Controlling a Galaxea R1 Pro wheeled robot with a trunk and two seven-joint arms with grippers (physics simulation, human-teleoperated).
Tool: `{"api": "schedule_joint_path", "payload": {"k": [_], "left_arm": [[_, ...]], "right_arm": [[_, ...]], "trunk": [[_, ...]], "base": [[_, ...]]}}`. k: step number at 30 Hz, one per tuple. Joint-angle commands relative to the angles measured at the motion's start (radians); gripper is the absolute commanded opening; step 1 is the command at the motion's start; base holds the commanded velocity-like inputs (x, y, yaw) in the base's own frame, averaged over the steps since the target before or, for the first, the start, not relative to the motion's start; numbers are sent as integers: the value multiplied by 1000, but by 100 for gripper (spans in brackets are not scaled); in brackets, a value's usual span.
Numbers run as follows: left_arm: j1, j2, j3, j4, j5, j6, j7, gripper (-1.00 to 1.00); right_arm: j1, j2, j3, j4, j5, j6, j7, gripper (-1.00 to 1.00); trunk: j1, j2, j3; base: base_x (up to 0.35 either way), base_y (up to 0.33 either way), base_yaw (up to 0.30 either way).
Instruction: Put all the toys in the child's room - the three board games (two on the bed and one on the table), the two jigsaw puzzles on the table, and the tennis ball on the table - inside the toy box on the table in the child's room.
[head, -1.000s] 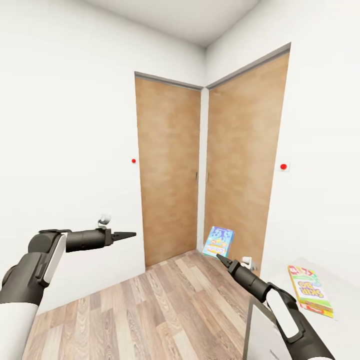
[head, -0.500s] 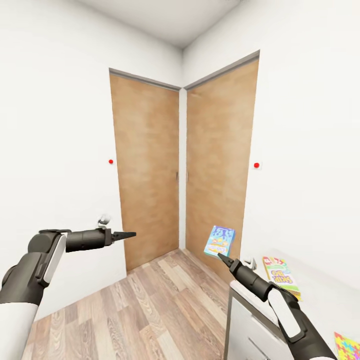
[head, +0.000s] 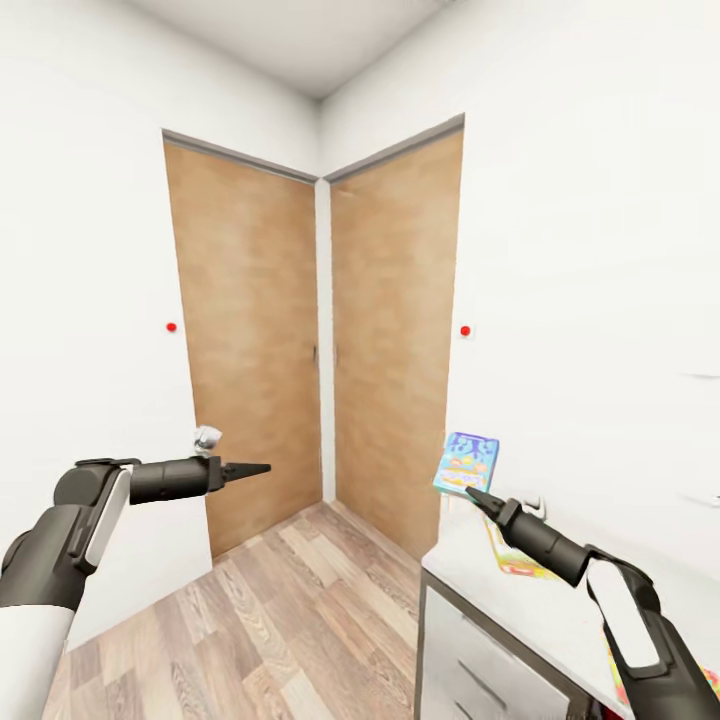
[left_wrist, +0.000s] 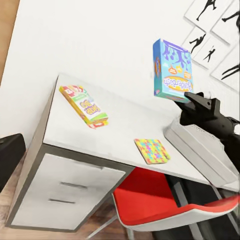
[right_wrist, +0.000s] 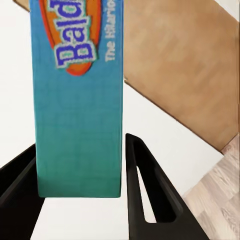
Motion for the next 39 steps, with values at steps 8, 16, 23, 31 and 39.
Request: {"api": "schedule_joint_path", "payload": {"k": [8,16,23,31,39], "left_arm": [[-1,3,8,-11,5,8,-14,100],[-37,0,9,-31,6,7,-70,100],[-43,3,9,-34,5,1,-92,100],[-43,1,5,-34,6,1,-94,100],[-43,4,5,-33,5,1,-94,100]], "right_arm": [[14,-3,-199,-16,-17,160,3,-100],[15,-3,-253,-10,-18,182,4,-100],[19,-1,-265,-9,-18,182,7,-100],[20,11,-283,-8,-33,181,28,-100],[20,12,-284,-8,-35,180,37,-100]], "trunk": [[0,-1,4],[0,-1,9],[0,-1,14],[0,-1,12],[0,-1,3]], "base": [[0,0,-275],[7,0,-275],[5,0,-271],[0,0,-126],[0,0,-179]]}}
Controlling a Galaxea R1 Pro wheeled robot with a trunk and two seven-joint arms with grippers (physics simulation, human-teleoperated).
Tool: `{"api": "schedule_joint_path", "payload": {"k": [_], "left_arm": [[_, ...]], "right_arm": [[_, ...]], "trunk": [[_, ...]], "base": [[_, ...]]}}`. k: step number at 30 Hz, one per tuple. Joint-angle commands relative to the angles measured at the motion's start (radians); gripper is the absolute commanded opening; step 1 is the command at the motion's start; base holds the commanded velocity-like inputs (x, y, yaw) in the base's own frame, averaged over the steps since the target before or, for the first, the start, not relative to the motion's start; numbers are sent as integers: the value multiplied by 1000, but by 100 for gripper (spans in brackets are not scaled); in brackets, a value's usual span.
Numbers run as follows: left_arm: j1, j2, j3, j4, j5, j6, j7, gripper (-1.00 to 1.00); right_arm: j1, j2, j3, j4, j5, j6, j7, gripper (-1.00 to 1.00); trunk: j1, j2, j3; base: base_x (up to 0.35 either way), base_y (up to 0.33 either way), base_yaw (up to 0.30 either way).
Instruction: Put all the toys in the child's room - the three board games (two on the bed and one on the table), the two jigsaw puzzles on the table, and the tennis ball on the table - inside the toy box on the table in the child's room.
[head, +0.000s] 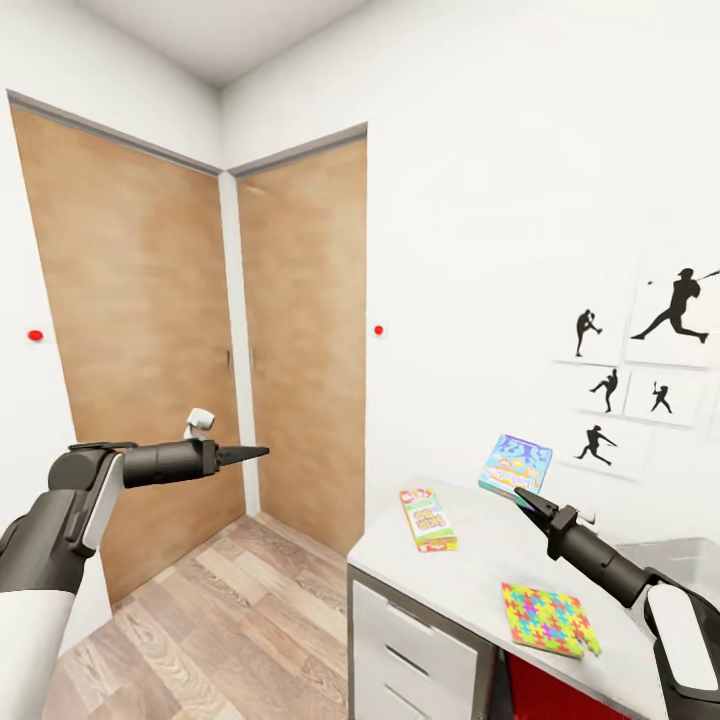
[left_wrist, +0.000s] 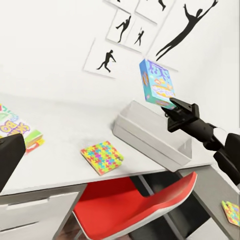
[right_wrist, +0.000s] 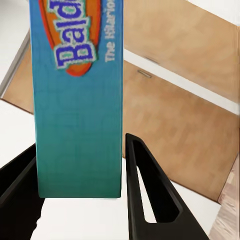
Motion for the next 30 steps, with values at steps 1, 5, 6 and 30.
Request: {"api": "schedule_joint_path", "payload": {"k": [1,5,6,30], "left_arm": [[0,0,0,0,2,8,-1,100],[0,0,0,0,2,8,-1,100],[0,0,0,0,2,8,-1,100],[0,3,2,2,-1,8,0,100]], "right_arm": [[-1,0,-2,1,3,5,6,-100],[-1,1,-2,2,4,5,6,-100],[-1,1,-2,2,4,5,6,-100],[-1,2,-5,46,4,-8,12,-100]], "trunk": [[0,-1,-2],[0,-1,-7],[0,-1,-8],[0,-1,-31]], "base": [[0,0,-186],[0,0,-187],[0,0,-189],[0,0,-224]]}}
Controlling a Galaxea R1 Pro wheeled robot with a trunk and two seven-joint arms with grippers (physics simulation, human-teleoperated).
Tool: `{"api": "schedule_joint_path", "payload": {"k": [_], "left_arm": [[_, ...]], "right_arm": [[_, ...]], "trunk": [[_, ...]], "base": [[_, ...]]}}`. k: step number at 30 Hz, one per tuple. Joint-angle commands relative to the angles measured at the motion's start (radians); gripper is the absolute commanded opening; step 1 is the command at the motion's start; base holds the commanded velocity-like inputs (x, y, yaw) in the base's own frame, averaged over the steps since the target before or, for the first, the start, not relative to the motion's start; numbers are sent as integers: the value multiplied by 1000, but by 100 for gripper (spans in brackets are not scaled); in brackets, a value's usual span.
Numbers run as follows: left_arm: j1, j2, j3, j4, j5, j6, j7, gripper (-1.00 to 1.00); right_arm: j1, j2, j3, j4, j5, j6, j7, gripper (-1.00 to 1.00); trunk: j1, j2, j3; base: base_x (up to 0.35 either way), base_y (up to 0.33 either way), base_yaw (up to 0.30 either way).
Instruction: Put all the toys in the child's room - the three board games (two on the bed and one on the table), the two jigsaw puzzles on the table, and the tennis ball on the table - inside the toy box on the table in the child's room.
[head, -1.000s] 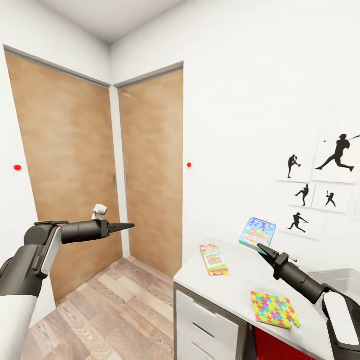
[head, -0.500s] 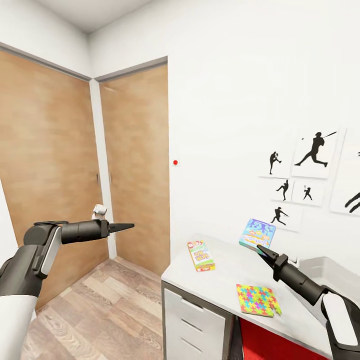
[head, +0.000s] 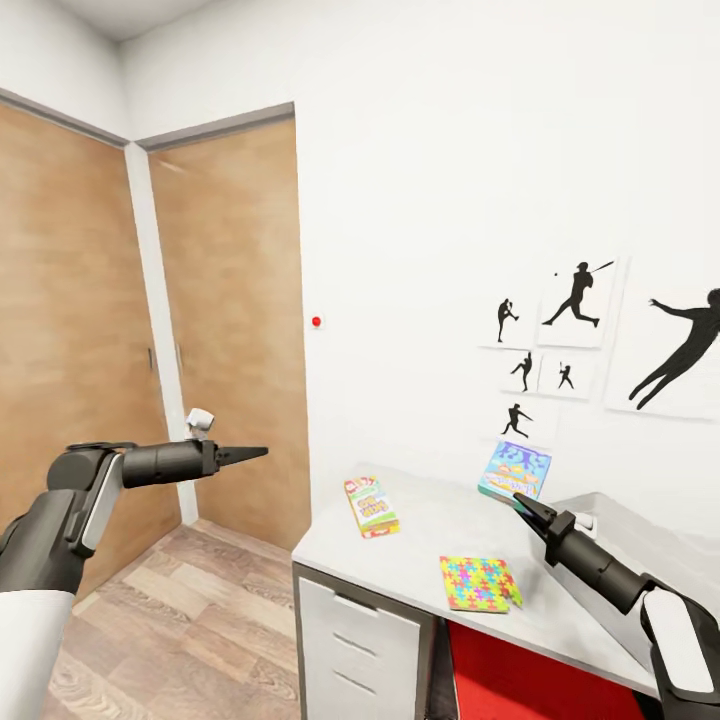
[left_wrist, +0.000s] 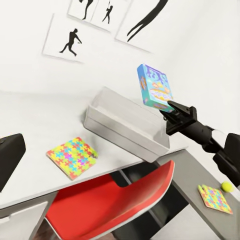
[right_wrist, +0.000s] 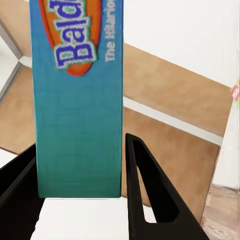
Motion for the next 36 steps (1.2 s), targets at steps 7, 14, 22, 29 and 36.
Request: {"api": "schedule_joint_path", "payload": {"k": [7,14,22,29,36], "left_arm": [[0,1,1,1,2,8,-2,100],[0,3,2,4,2,8,-2,100],[0,3,4,7,2,8,-2,100],[0,4,8,9,2,8,-2,100],[0,4,8,9,2,8,-2,100]], "right_arm": [[-1,0,-24,41,0,-3,38,-100],[-1,0,-47,50,2,-23,55,-100],[-1,0,-51,71,1,-27,57,-100],[-1,0,-53,88,0,-28,56,-100],[-1,0,-54,89,1,-28,56,-100]], "trunk": [[0,-1,-1],[0,-1,-1],[0,-1,-1],[0,-1,-1],[0,-1,-1]], "base": [[0,0,-273],[0,0,-277],[0,0,-278],[0,0,-278],[0,0,-278]]}}
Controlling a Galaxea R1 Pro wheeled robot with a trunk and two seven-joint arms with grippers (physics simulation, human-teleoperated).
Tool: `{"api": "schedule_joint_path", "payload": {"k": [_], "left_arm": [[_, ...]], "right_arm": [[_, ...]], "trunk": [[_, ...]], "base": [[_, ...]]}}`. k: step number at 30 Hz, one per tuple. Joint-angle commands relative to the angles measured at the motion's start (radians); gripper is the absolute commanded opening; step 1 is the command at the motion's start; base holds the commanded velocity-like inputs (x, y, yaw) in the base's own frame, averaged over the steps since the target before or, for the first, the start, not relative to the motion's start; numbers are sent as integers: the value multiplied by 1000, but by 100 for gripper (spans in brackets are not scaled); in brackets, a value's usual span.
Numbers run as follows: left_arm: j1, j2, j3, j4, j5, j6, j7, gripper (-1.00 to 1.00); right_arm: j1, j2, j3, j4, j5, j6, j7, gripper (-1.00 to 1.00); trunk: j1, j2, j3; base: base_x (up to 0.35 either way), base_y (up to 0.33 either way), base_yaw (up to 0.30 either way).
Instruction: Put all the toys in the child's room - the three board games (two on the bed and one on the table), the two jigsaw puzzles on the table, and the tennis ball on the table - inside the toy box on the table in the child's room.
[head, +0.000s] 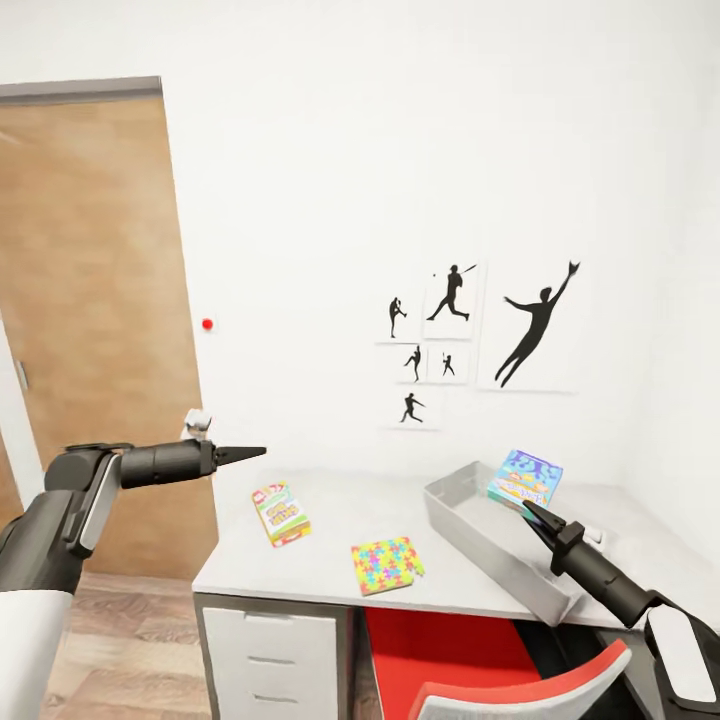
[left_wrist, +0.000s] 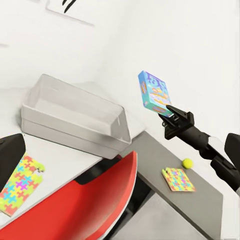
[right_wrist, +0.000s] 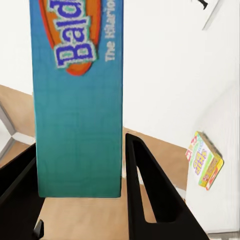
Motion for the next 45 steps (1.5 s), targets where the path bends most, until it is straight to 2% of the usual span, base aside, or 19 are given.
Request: {"api": "schedule_joint_path", "payload": {"k": [1,9,14,29,45], "left_arm": [[0,0,0,0,2,8,-1,100],[0,1,1,1,2,8,-1,100],[0,1,16,1,2,8,-2,100],[0,1,21,1,2,8,-1,100],[0,1,21,1,2,8,-1,100]], "right_arm": [[-1,0,-2,1,-3,7,4,-100],[-1,0,-2,6,-3,6,4,-100],[-1,0,-2,7,-3,5,4,-100],[-1,0,-4,8,-3,5,4,-100],[-1,0,-13,10,-3,5,4,-100]], "trunk": [[0,-1,0],[0,-1,0],[0,-1,0],[0,-1,0],[0,-1,4]], "base": [[0,0,-278],[0,2,-278],[44,130,-278],[226,213,-278],[139,14,-278]]}}
